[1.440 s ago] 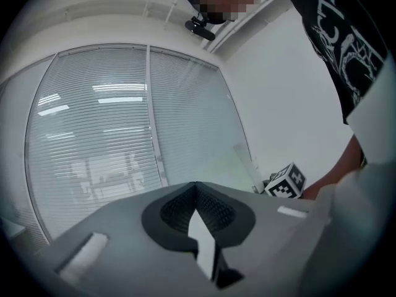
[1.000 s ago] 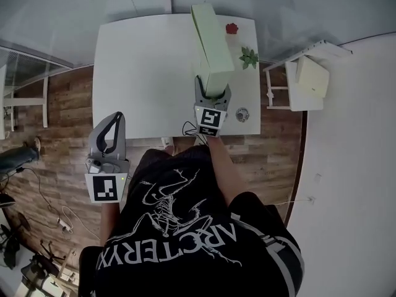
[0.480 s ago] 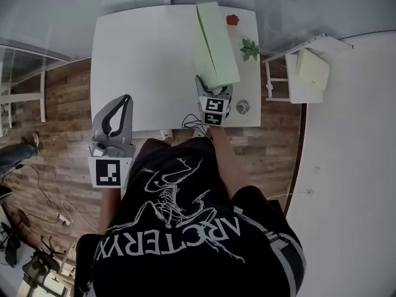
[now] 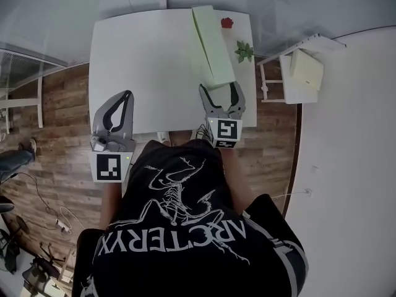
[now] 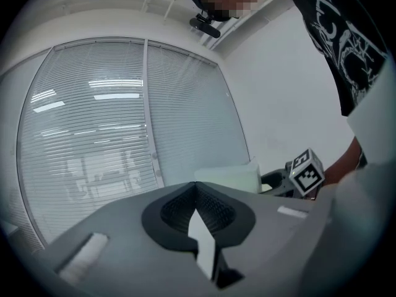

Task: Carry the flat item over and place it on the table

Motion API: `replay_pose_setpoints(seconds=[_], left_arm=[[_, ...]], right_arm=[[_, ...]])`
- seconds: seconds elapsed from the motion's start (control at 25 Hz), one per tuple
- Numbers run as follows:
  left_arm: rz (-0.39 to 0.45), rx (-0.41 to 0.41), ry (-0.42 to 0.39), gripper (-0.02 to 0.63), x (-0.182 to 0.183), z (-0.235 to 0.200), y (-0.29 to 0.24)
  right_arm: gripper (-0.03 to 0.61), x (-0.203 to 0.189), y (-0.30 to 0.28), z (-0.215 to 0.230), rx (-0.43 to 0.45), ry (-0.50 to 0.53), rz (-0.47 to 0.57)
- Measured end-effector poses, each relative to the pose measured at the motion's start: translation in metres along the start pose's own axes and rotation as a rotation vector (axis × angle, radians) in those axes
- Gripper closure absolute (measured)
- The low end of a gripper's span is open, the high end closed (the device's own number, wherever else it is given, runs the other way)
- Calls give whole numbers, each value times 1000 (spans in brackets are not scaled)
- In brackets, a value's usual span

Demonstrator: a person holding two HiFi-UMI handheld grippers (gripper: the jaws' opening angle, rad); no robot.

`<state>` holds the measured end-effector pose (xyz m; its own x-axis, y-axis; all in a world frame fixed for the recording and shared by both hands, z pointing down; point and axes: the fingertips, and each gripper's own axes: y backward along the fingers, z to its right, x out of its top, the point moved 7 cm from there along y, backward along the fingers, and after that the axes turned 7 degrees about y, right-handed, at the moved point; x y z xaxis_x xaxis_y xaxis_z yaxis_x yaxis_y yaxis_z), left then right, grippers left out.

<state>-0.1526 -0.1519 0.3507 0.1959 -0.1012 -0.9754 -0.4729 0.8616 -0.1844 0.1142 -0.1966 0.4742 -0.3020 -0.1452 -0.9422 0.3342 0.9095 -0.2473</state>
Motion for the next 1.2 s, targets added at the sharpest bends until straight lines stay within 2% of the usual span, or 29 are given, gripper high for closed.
replay_pose_setpoints(seconds=[0.16,0.24,0.4,0.44,0.6,0.88,1.04,1.2], left_arm=[[20,1,27,604,3,-3,-9],[36,0,32,604,7,-5,-14],[79,-10,49,604,16,-8,-21],[91,-12,52,604,19,-8,-21],[108,-18,12,604,27,-1,-22],[107,-44,-7,604,36,15,-25],[106,-48,9,604,41,17,-21],[106,-38,-10,604,44,16,-20]], right_arm=[[225,70,33,13,-2,51,140],[227,99,44,25,-31,71,179],[234,133,61,40,-47,77,237],[264,136,63,41,-39,82,245],[506,134,64,44,-10,82,255],[550,136,57,51,23,43,249],[560,146,53,50,62,60,259],[565,147,55,44,81,78,257]])
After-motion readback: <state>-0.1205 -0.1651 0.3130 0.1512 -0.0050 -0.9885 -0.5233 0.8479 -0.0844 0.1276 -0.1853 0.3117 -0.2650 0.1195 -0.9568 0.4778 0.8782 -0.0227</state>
